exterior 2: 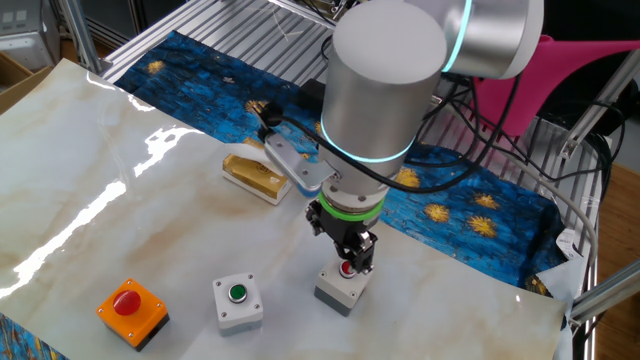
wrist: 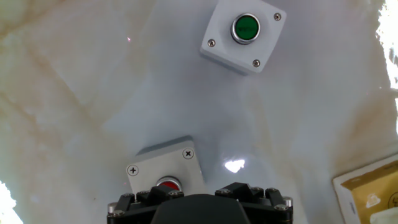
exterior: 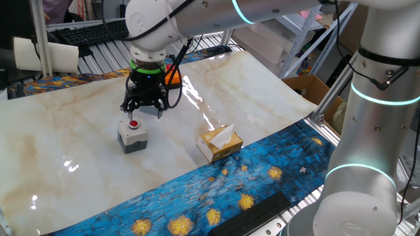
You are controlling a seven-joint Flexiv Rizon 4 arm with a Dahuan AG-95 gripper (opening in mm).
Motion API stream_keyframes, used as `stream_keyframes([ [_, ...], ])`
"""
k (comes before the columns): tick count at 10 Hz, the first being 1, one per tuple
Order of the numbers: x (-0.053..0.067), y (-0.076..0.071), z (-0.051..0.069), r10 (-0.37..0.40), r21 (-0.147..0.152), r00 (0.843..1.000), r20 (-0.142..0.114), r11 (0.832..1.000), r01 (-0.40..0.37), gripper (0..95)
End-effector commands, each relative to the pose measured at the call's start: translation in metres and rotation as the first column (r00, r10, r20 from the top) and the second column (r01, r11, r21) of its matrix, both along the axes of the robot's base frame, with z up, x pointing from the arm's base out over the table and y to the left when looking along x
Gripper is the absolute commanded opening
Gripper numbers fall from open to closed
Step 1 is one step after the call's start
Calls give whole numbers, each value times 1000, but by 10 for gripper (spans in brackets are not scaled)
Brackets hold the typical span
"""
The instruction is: Press three buttons from left to right in sequence
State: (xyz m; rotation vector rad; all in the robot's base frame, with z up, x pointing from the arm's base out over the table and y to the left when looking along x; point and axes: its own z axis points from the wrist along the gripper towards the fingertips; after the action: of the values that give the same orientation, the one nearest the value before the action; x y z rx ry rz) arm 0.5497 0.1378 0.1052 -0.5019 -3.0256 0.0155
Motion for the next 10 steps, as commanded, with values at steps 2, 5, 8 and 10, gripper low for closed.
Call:
stream_keyframes([
  [2, 1, 0, -1, 7, 5, 1000, -23, 1000, -7, 760],
  [5, 2, -2, -3, 24, 4, 999, -32, 1000, -24, 760],
  [8, 2, -2, -3, 47, -8, 998, -31, 999, -48, 760],
  [10, 2, -2, -3, 57, -12, 998, -32, 998, -57, 760],
])
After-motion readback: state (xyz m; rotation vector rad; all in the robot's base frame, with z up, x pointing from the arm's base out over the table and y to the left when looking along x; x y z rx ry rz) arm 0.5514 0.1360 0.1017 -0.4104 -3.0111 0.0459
